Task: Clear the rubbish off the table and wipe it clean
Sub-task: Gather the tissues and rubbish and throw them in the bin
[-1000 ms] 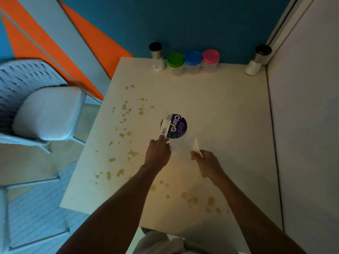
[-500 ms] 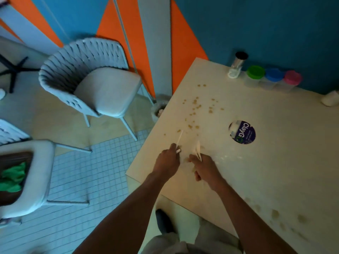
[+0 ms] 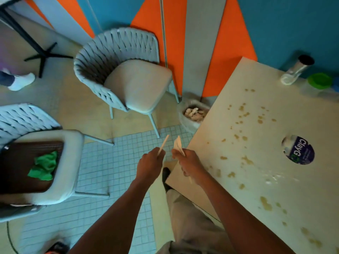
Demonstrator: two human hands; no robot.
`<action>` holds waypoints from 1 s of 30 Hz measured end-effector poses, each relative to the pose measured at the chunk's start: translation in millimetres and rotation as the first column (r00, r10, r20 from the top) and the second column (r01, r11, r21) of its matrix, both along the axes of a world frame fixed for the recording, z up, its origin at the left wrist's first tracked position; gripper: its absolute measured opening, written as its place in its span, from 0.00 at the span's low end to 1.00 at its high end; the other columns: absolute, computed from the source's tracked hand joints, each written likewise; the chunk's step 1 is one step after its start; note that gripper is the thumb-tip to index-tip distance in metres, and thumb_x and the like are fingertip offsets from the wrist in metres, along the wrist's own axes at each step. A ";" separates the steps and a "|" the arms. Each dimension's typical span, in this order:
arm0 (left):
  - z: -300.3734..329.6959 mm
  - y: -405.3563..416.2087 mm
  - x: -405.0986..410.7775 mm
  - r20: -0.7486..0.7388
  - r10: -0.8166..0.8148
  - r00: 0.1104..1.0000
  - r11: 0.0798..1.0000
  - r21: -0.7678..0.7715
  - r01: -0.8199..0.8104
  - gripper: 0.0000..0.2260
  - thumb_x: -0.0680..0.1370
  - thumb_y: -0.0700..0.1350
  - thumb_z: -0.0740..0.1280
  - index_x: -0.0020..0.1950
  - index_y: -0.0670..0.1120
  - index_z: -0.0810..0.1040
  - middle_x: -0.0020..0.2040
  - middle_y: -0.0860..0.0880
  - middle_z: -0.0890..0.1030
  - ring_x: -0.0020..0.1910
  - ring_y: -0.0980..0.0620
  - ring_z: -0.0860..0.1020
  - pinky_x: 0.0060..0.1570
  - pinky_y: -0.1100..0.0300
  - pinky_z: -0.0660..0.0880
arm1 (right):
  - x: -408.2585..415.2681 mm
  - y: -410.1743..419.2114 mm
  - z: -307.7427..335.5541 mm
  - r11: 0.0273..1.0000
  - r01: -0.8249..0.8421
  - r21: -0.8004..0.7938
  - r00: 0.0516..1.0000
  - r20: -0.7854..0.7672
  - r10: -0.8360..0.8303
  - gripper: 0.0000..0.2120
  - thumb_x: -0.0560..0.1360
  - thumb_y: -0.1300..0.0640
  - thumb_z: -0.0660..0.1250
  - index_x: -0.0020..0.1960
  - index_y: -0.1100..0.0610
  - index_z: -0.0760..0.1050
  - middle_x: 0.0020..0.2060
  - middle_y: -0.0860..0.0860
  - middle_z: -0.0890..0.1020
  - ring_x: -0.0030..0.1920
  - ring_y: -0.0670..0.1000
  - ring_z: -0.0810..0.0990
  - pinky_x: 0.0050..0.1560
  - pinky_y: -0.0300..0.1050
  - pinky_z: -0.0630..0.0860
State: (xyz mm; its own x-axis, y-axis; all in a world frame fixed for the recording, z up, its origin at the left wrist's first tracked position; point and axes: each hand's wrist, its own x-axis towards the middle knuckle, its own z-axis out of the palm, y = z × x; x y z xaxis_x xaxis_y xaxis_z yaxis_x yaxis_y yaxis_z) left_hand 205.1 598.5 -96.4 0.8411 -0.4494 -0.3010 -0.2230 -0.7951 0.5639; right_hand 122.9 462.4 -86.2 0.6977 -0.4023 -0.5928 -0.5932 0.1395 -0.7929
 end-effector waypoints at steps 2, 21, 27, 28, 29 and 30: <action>-2.9 9.4 29.3 -0.003 0.017 1.000 0.999 0.044 -0.017 0.14 0.83 0.59 0.56 0.48 0.52 0.75 0.37 0.51 0.79 0.38 0.48 0.79 0.42 0.47 0.79 | 30.6 6.6 -4.1 1.000 -0.018 0.006 1.000 0.005 0.018 0.16 0.77 0.41 0.66 0.41 0.54 0.78 0.24 0.46 0.67 0.23 0.46 0.64 0.24 0.39 0.62; -14.8 -26.6 267.0 -0.442 -0.081 0.893 0.983 0.115 0.146 0.14 0.78 0.32 0.57 0.59 0.48 0.64 0.41 0.43 0.75 0.29 0.54 0.71 0.28 0.61 0.69 | 217.8 -22.5 -29.5 0.990 0.141 0.030 0.973 -0.186 -0.134 0.12 0.77 0.48 0.64 0.39 0.54 0.74 0.27 0.47 0.71 0.24 0.44 0.68 0.25 0.38 0.65; -17.5 -80.8 306.6 -0.451 -0.300 0.840 0.931 0.055 0.361 0.23 0.77 0.32 0.59 0.69 0.47 0.60 0.62 0.43 0.76 0.51 0.43 0.80 0.44 0.48 0.78 | 242.4 -34.2 -32.3 0.966 0.256 -0.031 0.931 -0.263 -0.255 0.12 0.76 0.51 0.63 0.35 0.54 0.69 0.27 0.47 0.69 0.26 0.46 0.67 0.30 0.41 0.67; -16.5 -90.3 312.1 -0.465 -0.315 0.827 0.923 0.052 0.380 0.23 0.77 0.32 0.59 0.70 0.48 0.59 0.62 0.43 0.76 0.46 0.47 0.79 0.39 0.51 0.78 | 246.7 -37.2 -31.4 0.960 0.279 -0.034 0.922 -0.270 -0.278 0.12 0.76 0.52 0.63 0.35 0.54 0.69 0.27 0.47 0.70 0.26 0.46 0.67 0.30 0.41 0.67; -16.9 -99.7 318.4 -0.478 -0.339 0.810 0.909 0.057 0.413 0.23 0.78 0.32 0.58 0.70 0.48 0.59 0.64 0.42 0.75 0.43 0.51 0.77 0.31 0.58 0.75 | 250.7 -39.1 -30.6 0.948 0.318 -0.036 0.908 -0.275 -0.315 0.12 0.76 0.53 0.63 0.35 0.55 0.69 0.27 0.47 0.70 0.25 0.46 0.67 0.30 0.41 0.67; -18.6 -110.3 324.7 -0.486 -0.369 0.792 0.893 0.051 0.448 0.23 0.78 0.32 0.58 0.69 0.49 0.59 0.67 0.41 0.74 0.41 0.52 0.75 0.27 0.63 0.72 | 255.2 -42.2 -29.5 0.932 0.361 -0.046 0.890 -0.281 -0.358 0.12 0.76 0.53 0.63 0.35 0.55 0.69 0.27 0.47 0.70 0.26 0.46 0.67 0.30 0.41 0.66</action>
State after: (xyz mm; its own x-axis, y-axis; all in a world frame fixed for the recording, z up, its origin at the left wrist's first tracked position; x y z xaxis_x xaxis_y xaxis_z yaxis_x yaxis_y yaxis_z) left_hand 529.8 488.2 -115.0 0.3402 -0.6342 -0.6943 -0.2987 -0.7730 0.5597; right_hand 378.1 420.2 -115.6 0.3114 -0.5891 -0.7457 -0.6983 0.3904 -0.6000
